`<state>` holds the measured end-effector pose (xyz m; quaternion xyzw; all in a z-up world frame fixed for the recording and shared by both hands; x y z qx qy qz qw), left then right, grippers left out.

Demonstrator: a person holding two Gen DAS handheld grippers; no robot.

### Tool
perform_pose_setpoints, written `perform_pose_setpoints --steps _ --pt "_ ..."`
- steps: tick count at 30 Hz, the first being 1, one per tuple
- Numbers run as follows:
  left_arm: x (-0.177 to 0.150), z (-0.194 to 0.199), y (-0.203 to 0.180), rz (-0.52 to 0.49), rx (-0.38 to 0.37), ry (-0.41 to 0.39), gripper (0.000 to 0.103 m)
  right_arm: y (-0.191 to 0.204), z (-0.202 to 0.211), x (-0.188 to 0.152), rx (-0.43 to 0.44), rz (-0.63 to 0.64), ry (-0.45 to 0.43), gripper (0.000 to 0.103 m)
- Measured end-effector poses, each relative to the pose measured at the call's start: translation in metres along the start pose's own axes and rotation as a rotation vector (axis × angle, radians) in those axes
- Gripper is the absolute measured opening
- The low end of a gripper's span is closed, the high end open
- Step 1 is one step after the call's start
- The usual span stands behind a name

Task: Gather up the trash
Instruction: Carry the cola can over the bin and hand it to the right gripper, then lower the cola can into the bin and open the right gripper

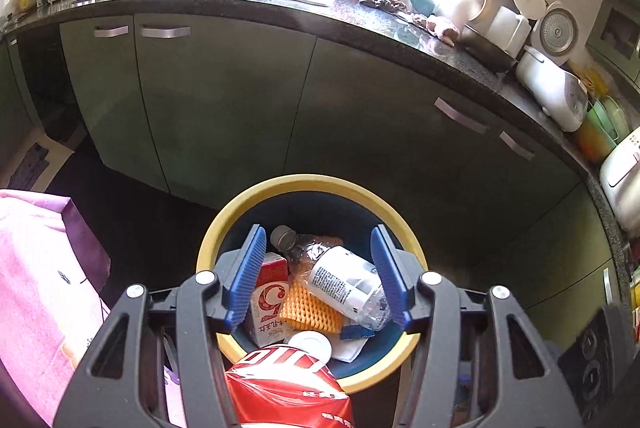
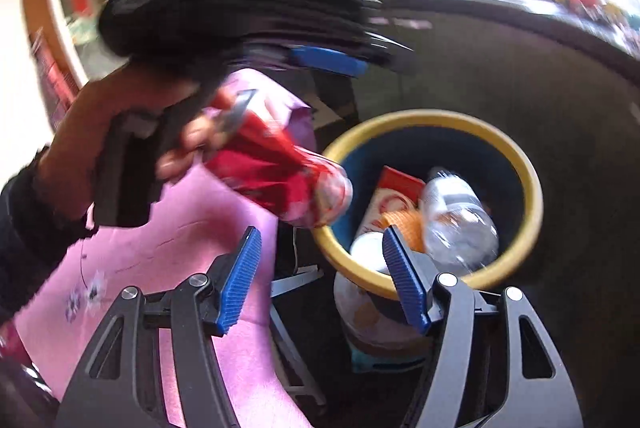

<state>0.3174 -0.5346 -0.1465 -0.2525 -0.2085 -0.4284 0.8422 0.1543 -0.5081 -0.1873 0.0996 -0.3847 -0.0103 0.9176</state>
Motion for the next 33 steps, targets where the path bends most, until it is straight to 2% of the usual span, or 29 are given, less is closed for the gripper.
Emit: perform_pose_setpoints --steps 3,6,8,14,15,16,17,20,25,28,33 --pt "-0.003 -0.001 0.003 0.004 -0.012 0.020 0.053 0.022 -0.002 0.010 -0.052 0.183 -0.060 0.066" --pt "-0.005 -0.001 0.003 0.000 -0.018 0.031 0.053 0.033 -0.012 0.016 -0.095 0.321 -0.072 0.072" --pt "-0.007 -0.002 0.002 -0.010 -0.025 0.036 0.053 0.035 -0.018 0.020 -0.110 0.378 -0.087 0.076" --pt "-0.010 -0.002 -0.001 -0.027 -0.061 0.039 0.055 0.040 -0.042 0.023 -0.156 0.502 -0.097 0.076" --pt "-0.011 -0.002 -0.001 -0.024 -0.070 0.041 0.055 0.040 -0.046 0.023 -0.163 0.510 -0.099 0.073" --pt "-0.011 -0.002 -0.001 -0.021 -0.081 0.043 0.055 0.040 -0.050 0.024 -0.162 0.511 -0.100 0.060" --pt "-0.012 -0.002 -0.001 -0.019 -0.090 0.043 0.055 0.042 -0.055 0.025 -0.153 0.512 -0.095 0.053" --pt "-0.013 0.008 0.001 -0.015 -0.103 0.012 0.055 0.042 -0.056 0.023 -0.189 0.531 -0.123 0.053" --pt "-0.014 0.046 0.007 -0.013 -0.088 -0.078 0.055 0.038 -0.043 0.020 -0.168 0.491 -0.157 0.053" --pt "-0.020 0.092 0.008 -0.010 -0.070 -0.182 0.056 0.033 -0.019 0.017 -0.136 0.444 -0.190 0.053" --pt "-0.057 0.184 0.002 0.012 -0.013 -0.360 0.069 -0.004 0.021 0.032 -0.085 0.261 -0.209 0.053"
Point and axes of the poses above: each gripper's, at about its wrist camera, not at the fingertips, and z roughly against the way its jaws point, y to its left, x to its top, the point moved 6 cm from there along -z, roughly the way its jaws point, and after that the axes turned 5 degrees about y, right-handed, at the moved point
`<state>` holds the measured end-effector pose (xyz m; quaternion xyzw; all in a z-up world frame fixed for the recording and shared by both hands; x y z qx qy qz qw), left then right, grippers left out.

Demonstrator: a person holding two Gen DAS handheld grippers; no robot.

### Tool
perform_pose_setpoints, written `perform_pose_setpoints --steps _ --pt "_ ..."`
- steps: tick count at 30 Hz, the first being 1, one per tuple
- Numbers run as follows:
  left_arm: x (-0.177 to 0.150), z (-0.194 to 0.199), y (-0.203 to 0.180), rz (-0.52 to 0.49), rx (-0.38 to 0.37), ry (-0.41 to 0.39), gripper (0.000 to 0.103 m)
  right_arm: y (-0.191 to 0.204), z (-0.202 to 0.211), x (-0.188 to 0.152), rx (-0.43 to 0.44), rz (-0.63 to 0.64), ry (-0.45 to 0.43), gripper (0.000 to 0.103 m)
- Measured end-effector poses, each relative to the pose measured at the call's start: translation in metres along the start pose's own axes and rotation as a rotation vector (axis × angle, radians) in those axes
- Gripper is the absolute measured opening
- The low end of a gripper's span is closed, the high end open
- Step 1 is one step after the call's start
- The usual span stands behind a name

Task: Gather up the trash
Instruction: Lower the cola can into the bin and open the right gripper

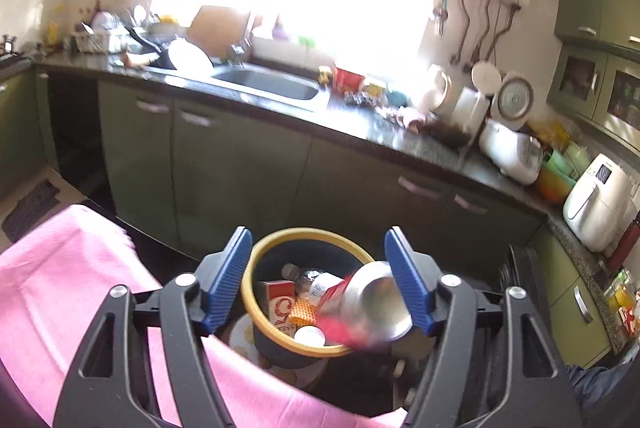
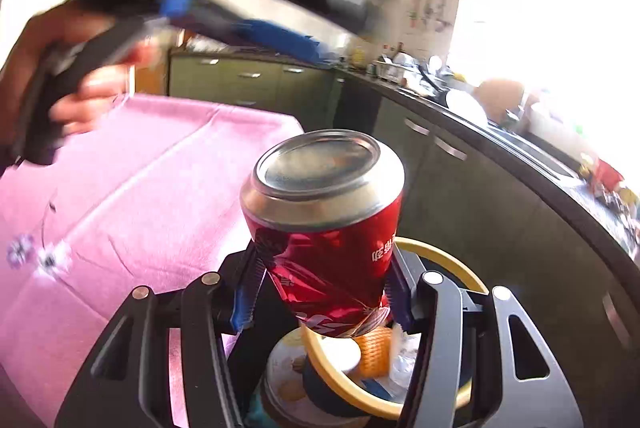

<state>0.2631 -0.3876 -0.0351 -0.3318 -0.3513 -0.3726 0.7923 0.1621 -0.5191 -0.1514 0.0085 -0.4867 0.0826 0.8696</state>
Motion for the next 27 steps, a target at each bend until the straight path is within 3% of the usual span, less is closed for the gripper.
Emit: perform_pose_setpoints --steps 3,7,11,15,22,24,27 --pt "-0.015 0.054 -0.006 0.006 0.066 -0.066 0.079 -0.038 0.018 0.009 0.008 -0.120 0.017 0.053" --pt "-0.040 0.110 -0.008 0.025 0.133 -0.110 0.097 -0.078 0.019 0.024 -0.023 -0.210 0.123 0.053" --pt "-0.068 0.135 -0.008 0.021 0.200 -0.077 0.097 -0.111 -0.011 0.020 -0.005 -0.303 0.234 0.053" --pt "-0.090 0.151 -0.001 0.000 0.269 -0.055 0.097 -0.120 -0.038 0.021 0.020 -0.353 0.277 0.053" --pt "-0.096 0.163 0.002 0.014 0.270 -0.056 0.097 -0.113 -0.075 0.020 0.012 -0.371 0.351 0.054" --pt "-0.094 0.162 0.000 0.013 0.265 -0.056 0.097 -0.112 -0.085 0.012 0.010 -0.380 0.386 0.074" --pt "-0.095 0.156 -0.002 0.006 0.260 -0.042 0.097 -0.110 -0.083 0.006 0.013 -0.396 0.373 0.076"
Point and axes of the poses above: each gripper's, at about its wrist camera, not at the fingertips, and z roughly against the way its jaws point, y to its left, x to its top, the point moved 6 cm from there along -z, roughly the way its jaws point, and after that the axes turned 5 degrees about y, right-handed, at the moved point
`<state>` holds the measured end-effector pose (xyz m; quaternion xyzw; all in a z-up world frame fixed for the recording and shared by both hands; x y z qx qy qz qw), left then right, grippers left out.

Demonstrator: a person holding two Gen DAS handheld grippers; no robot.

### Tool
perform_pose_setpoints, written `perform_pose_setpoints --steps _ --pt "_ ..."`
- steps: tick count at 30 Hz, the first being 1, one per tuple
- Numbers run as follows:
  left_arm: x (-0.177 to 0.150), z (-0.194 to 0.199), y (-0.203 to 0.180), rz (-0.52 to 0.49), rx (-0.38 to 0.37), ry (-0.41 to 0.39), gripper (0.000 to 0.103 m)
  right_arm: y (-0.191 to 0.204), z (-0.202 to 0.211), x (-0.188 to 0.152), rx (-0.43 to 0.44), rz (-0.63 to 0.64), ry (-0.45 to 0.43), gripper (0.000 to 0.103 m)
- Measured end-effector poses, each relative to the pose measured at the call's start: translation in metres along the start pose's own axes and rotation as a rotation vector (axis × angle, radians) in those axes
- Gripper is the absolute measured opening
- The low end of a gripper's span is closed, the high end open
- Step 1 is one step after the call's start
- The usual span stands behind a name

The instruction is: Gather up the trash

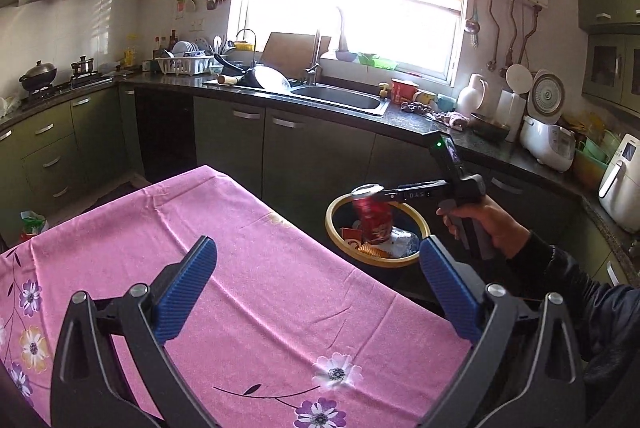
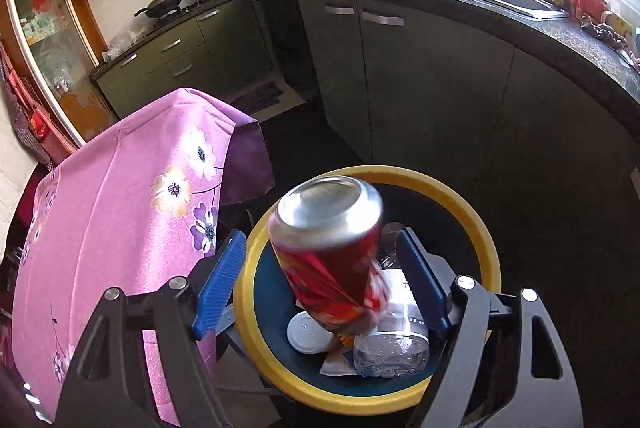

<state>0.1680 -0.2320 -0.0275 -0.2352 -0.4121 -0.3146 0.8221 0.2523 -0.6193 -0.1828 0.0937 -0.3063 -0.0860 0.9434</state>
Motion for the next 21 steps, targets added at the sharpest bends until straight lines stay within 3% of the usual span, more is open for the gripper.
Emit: perform_pose_setpoints --steps 8,14,17,21 --pt "-0.005 -0.021 -0.021 -0.056 -0.034 0.061 0.097 0.020 0.061 -0.026 0.071 -0.033 -0.105 0.077" --pt "-0.017 -0.040 -0.037 -0.057 -0.062 0.096 0.097 0.035 0.093 -0.082 0.015 -0.026 -0.158 0.078" --pt "-0.023 -0.039 -0.037 -0.025 -0.029 0.086 0.097 0.046 0.110 -0.112 -0.018 -0.020 -0.194 0.083" --pt "-0.034 -0.022 -0.027 0.024 0.083 0.058 0.097 0.067 0.133 -0.144 -0.039 -0.004 -0.228 0.086"
Point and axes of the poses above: each gripper's, at about its wrist camera, not at the fingertips, and z roughly against the way its jaws point, y to its left, x to its top, the point moved 6 cm from there along -z, roughly the way its jaws point, and after that the axes turned 5 degrees about y, right-handed, at the moved point
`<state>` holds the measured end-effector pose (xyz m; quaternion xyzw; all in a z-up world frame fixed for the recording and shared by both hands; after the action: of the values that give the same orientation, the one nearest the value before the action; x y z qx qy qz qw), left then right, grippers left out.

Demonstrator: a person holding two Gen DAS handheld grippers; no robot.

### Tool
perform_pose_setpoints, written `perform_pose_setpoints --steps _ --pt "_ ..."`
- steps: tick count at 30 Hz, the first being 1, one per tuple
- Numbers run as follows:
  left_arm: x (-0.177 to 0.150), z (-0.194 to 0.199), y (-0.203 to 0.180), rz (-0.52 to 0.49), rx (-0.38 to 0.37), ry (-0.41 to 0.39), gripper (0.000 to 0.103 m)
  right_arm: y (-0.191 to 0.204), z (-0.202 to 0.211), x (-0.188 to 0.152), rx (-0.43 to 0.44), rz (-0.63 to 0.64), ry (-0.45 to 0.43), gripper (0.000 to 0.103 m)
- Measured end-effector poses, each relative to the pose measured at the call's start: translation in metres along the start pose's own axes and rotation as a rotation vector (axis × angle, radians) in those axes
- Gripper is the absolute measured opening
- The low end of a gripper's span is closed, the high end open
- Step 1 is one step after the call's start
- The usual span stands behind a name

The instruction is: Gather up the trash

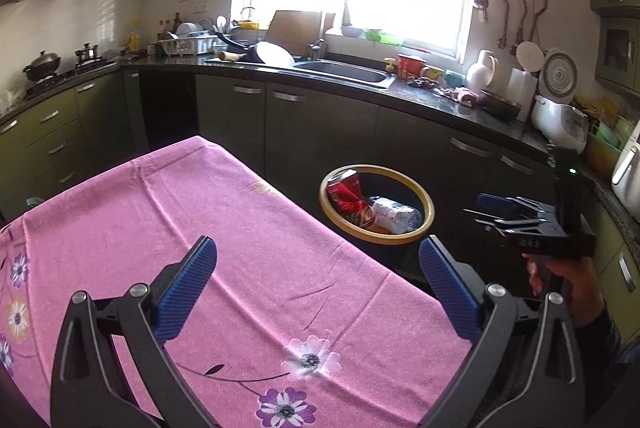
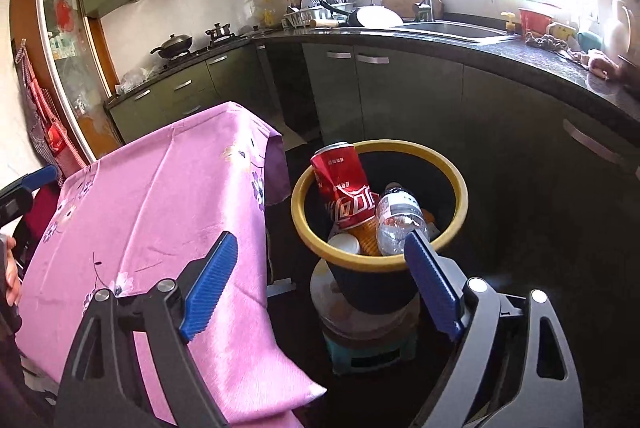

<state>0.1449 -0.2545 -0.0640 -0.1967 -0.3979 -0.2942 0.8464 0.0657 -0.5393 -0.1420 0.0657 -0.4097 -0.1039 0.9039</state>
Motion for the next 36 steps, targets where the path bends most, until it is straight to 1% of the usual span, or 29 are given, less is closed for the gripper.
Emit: perform_pose_setpoints --steps 3,7,9,13,15,16,18,22,24,27,30,36 --pt "-0.012 0.025 0.014 0.028 0.108 -0.039 0.097 0.020 0.025 -0.009 0.018 0.011 -0.034 0.090" --pt "-0.031 0.076 0.033 0.083 0.206 -0.109 0.097 0.048 0.060 -0.014 0.015 0.046 -0.104 0.094" --pt "-0.041 0.101 0.045 0.130 0.280 -0.121 0.097 0.061 0.073 -0.015 0.020 0.063 -0.122 0.098" --pt "-0.063 0.144 0.065 0.210 0.375 -0.141 0.097 0.084 0.097 -0.020 0.023 0.093 -0.148 0.098" --pt "-0.071 0.161 0.069 0.218 0.410 -0.150 0.097 0.093 0.108 -0.022 0.017 0.103 -0.150 0.098" --pt "-0.075 0.169 0.070 0.227 0.441 -0.158 0.097 0.097 0.113 -0.022 0.013 0.105 -0.147 0.098" --pt "-0.082 0.185 0.070 0.233 0.493 -0.190 0.097 0.106 0.124 -0.019 0.005 0.117 -0.164 0.098" --pt "-0.088 0.208 0.064 0.231 0.563 -0.240 0.097 0.114 0.134 -0.019 -0.024 0.129 -0.183 0.098" --pt "-0.089 0.212 0.063 0.245 0.567 -0.246 0.097 0.112 0.134 -0.018 -0.029 0.118 -0.179 0.098" --pt "-0.090 0.211 0.064 0.268 0.561 -0.224 0.097 0.111 0.132 -0.018 -0.023 0.100 -0.175 0.098" --pt "-0.093 0.210 0.063 0.285 0.554 -0.220 0.097 0.109 0.128 -0.017 -0.033 0.096 -0.168 0.098" --pt "-0.092 0.203 0.057 0.261 0.564 -0.205 0.097 0.104 0.117 -0.017 -0.034 0.096 -0.152 0.098"
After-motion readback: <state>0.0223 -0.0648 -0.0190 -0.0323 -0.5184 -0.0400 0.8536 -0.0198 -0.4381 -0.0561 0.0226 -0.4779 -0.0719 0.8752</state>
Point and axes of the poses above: each gripper's, at about its wrist camera, not at the fingertips, and z roughly against the way its jaws point, y to its left, x to its top, the point moved 6 cm from there along -z, roughly the way its jaws point, and after that the axes turned 5 degrees about y, right-handed, at the moved point
